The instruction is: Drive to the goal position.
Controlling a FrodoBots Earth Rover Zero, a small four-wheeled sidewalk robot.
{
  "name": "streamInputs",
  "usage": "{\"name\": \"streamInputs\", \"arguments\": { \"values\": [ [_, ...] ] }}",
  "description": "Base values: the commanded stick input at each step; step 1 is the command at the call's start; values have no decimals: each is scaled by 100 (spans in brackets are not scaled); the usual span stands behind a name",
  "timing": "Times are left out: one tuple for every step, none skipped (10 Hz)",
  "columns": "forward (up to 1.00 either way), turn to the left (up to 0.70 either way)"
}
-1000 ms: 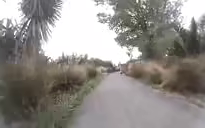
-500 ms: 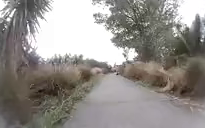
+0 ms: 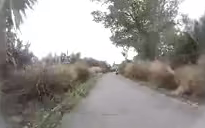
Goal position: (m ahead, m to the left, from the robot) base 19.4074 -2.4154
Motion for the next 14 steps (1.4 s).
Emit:
{"name": "streamInputs", "arguments": {
  "values": [
    [100, 0],
    [100, 0],
    [100, 0],
    [100, 0],
    [100, 0],
    [100, 0],
    [100, 0],
    [100, 0],
    [100, 0],
    [100, 0],
    [100, 0],
    [100, 2],
    [100, 7],
    [100, 12]
  ]
}}
